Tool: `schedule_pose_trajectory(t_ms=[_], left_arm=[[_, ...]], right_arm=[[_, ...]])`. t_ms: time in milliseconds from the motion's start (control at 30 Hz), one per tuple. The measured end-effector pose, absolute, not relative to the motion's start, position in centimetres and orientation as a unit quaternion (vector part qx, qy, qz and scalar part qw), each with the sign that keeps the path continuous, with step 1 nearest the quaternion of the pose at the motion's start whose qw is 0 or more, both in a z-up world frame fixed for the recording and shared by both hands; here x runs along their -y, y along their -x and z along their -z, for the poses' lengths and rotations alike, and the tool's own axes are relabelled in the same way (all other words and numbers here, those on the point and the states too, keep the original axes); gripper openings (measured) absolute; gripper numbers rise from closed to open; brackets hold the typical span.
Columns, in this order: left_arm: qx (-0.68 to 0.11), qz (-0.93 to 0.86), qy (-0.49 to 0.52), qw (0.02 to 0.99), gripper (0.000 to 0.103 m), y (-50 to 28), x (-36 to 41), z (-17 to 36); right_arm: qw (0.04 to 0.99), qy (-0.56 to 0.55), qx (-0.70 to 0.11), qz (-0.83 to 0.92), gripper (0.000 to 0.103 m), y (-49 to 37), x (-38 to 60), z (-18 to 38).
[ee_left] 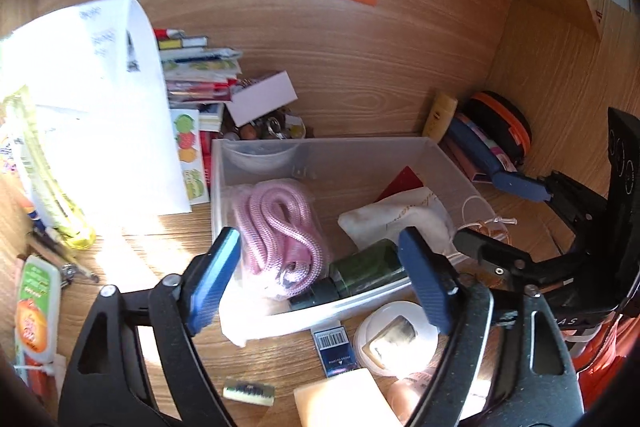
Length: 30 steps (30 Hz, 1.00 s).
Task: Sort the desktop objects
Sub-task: 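Open left tool to drop the green bottle while right tool releases the white bag into box, then grasp the white round tub with left tool while right tool grasps pink round container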
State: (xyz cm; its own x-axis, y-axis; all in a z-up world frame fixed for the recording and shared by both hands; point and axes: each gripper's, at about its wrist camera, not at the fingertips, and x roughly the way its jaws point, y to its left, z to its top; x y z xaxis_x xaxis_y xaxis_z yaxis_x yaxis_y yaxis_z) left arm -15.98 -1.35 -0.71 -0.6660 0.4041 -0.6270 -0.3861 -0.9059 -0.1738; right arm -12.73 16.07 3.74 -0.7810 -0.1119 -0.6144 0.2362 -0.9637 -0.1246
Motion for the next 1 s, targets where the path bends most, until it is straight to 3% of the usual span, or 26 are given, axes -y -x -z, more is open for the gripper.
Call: schedule_pose_trajectory(t_ms=[67, 300, 700, 1000], left_arm=[[0.007, -0.919, 0.337, 0.207, 0.091, 15.3, 1.5, 0.3], [-0.027, -0.936, 0.303, 0.177, 0.094, 12.6, 1.4, -0.8], [-0.011, -0.948, 0.281, 0.150, 0.094, 8.5, 4.0, -2.1], [-0.022, -0.942, 0.305, 0.138, 0.095, 5.5, 5.1, 0.4]], right_arm=[[0.093, -0.319, -0.094, 0.938, 0.084, 12.2, -16.3, -3.8], [0.087, -0.315, -0.081, 0.942, 0.084, 10.0, -16.9, -3.9], [0.078, -0.311, -0.048, 0.946, 0.084, 6.3, -19.5, -4.1], [0.076, -0.322, -0.044, 0.943, 0.084, 3.4, -19.9, -2.6]])
